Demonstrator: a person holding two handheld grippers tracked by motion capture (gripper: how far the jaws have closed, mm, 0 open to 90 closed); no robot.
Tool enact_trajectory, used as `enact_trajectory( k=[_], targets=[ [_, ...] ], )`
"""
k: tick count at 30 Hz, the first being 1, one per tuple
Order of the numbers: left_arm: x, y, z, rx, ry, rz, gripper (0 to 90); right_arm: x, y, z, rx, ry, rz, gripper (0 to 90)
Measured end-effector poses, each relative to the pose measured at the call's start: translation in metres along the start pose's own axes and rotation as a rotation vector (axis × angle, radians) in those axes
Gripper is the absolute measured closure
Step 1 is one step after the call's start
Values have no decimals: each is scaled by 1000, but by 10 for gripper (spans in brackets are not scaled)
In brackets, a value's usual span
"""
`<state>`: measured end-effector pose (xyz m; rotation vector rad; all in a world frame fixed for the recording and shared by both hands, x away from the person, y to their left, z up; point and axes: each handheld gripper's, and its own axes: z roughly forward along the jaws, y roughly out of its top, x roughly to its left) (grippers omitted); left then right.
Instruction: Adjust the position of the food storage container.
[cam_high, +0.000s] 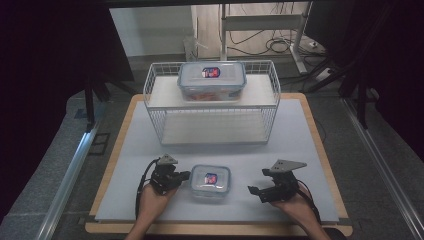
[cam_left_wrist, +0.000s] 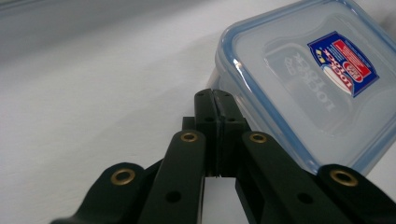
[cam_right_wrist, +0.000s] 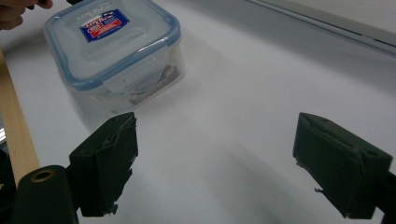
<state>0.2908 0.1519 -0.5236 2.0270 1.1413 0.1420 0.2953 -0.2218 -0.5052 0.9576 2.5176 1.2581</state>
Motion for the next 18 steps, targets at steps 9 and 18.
enact_trajectory(
  k=[9,18],
  targets=[
    [-16,3,5,10,7,85,897,-2,-1,0,21,-13,-14,161],
    [-16,-6,-21,-52,103,149,657,-9,-2,-8,-13,-30,-23,150]
  ],
)
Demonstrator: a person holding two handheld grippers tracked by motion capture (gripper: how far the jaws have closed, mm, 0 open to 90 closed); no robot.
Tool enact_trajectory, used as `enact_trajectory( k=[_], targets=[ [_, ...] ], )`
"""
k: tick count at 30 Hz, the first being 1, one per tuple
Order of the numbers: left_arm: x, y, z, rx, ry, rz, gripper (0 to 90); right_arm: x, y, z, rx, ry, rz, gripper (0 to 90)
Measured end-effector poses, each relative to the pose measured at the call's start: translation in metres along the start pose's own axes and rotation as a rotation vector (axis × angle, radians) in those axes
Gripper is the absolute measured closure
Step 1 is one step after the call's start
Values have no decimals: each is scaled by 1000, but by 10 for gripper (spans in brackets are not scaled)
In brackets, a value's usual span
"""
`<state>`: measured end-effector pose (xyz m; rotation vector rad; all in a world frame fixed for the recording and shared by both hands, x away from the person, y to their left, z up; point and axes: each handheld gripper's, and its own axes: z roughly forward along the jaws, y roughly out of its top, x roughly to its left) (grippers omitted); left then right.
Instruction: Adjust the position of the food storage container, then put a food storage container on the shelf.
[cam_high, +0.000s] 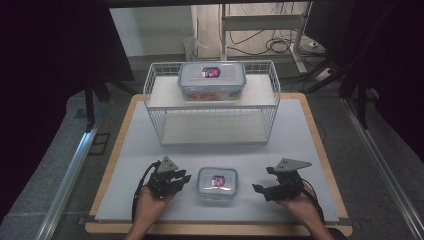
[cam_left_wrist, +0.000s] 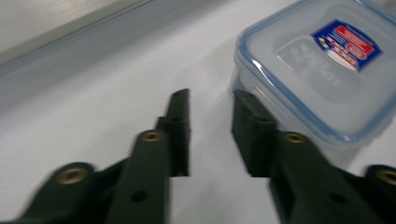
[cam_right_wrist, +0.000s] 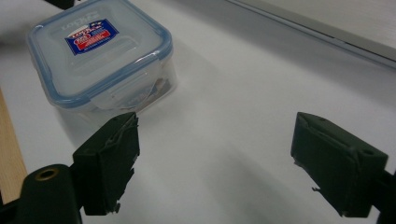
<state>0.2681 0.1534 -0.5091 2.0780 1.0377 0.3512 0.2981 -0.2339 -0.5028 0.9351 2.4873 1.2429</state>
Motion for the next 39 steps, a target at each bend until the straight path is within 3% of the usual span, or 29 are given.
enact_trajectory(
  k=[6,10,15,21,26,36,39],
  targets=[
    [-5,-12,-12,2,31,80,431,-1,-1,-1,-10,-1,-9,120],
    [-4,-19,-18,-11,27,67,321,0,-1,-2,-15,1,-18,105],
    [-1,-28,-24,-25,-26,11,227,-1,-2,-1,-16,3,-18,96],
    [-4,-37,-27,-4,9,63,160,-1,-4,1,-8,-1,-33,87],
    [1,-40,-24,-17,3,54,77,-1,-5,3,2,-4,-39,84],
    [5,-41,-20,-38,3,46,51,-3,-7,5,9,-11,-40,80],
    [8,-42,-18,-42,0,53,55,-2,-7,4,3,-36,-99,80]
  ],
)
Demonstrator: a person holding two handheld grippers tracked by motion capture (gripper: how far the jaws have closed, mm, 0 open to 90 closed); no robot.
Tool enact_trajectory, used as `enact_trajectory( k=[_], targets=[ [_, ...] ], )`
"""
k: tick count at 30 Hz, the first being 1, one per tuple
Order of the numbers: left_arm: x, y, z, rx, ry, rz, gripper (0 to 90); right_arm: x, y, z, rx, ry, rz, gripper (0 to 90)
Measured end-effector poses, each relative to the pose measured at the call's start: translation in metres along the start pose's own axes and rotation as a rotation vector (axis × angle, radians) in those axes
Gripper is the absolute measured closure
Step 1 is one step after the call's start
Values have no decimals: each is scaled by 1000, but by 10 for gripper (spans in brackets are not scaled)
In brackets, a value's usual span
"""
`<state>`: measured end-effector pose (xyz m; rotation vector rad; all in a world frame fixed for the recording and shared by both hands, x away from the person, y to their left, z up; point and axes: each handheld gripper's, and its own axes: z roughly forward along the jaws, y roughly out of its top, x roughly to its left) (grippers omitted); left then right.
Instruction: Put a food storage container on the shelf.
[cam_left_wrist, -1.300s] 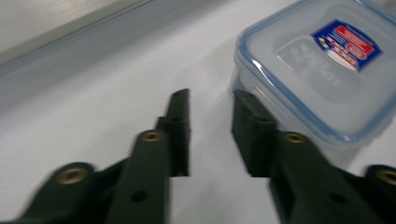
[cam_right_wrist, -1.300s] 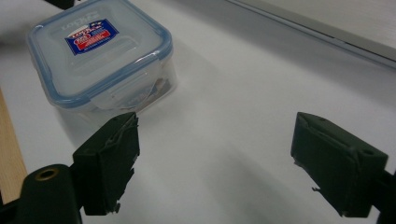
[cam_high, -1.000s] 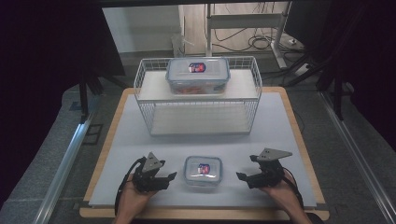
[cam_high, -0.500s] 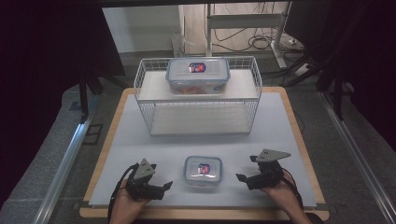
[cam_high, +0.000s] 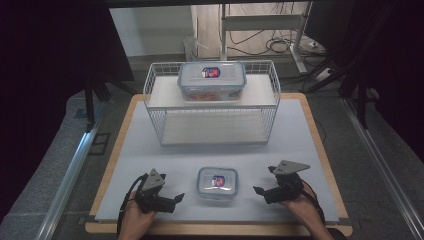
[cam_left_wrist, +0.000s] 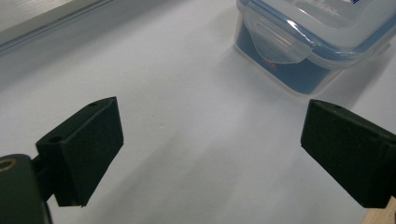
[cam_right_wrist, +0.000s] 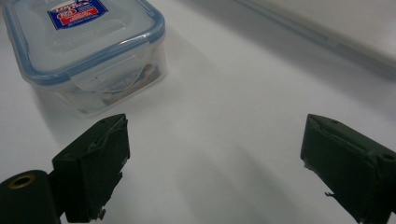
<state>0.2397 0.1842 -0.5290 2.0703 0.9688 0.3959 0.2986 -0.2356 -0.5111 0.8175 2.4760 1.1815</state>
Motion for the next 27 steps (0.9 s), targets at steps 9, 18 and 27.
enact_trajectory(
  k=[9,18,27],
  targets=[
    [-3,2,1,-18,-3,7,39,6,4,-4,-13,13,4,85],
    [-10,14,3,17,-54,-10,46,9,10,-6,-14,85,126,89],
    [-6,29,14,45,-204,-105,31,19,15,5,41,137,152,9]
  ],
)
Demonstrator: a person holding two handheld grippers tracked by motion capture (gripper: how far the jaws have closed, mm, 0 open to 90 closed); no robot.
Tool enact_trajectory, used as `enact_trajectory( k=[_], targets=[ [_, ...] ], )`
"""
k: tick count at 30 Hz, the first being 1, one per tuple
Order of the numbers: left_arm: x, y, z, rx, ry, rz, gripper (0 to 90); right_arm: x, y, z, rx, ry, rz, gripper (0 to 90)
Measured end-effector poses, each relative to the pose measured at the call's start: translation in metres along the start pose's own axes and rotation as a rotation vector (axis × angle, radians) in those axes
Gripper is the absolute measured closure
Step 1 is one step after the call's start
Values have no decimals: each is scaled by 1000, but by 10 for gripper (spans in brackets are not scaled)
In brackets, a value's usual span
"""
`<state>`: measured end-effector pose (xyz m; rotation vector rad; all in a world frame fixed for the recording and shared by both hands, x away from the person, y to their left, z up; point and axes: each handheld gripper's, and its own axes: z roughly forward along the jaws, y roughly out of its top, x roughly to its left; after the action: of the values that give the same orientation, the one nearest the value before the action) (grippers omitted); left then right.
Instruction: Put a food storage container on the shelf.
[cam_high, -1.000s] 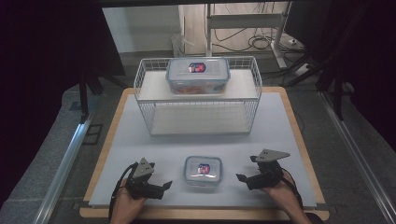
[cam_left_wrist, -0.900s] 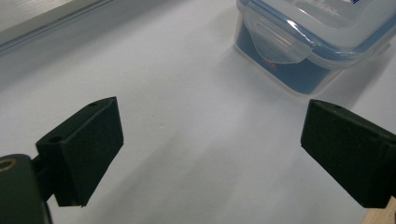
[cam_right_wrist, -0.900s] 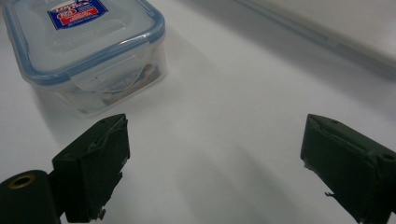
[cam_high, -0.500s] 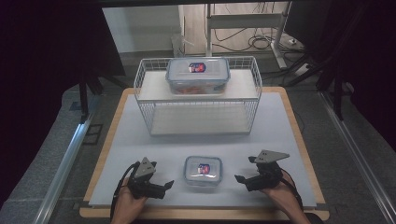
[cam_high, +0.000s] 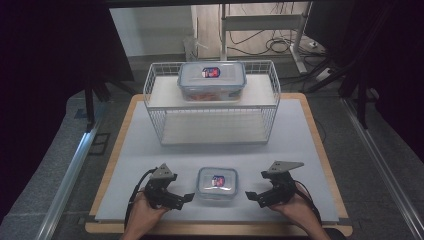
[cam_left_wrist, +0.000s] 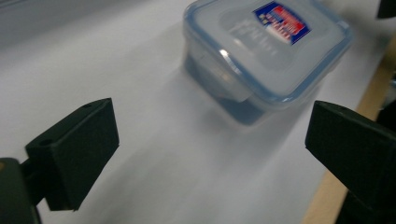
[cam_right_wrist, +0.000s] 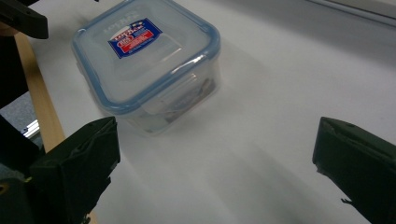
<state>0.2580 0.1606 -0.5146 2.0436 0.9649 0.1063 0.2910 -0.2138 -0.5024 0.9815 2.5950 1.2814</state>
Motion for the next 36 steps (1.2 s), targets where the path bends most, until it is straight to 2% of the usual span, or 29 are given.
enact_trajectory(
  k=[5,11,13,16,21,25,30,32,36],
  targets=[
    [1,10,5,7,-56,-25,76,2,7,1,12,32,29,114],
    [7,20,11,9,-84,-54,232,4,15,8,14,73,58,258],
    [12,21,13,10,-113,-74,285,5,18,11,17,94,65,291],
    [17,23,18,21,-136,-86,313,7,21,16,24,114,92,312],
    [24,27,30,53,-188,-105,288,5,23,27,53,144,141,319],
    [26,26,36,60,-246,-135,277,0,23,34,74,161,176,310],
    [27,23,41,64,-320,-162,324,-7,23,44,107,248,279,310],
    [25,23,42,68,-318,-169,307,-6,23,48,115,275,300,315],
    [26,22,38,60,-323,-176,358,-5,25,48,117,269,301,334]
  ],
)
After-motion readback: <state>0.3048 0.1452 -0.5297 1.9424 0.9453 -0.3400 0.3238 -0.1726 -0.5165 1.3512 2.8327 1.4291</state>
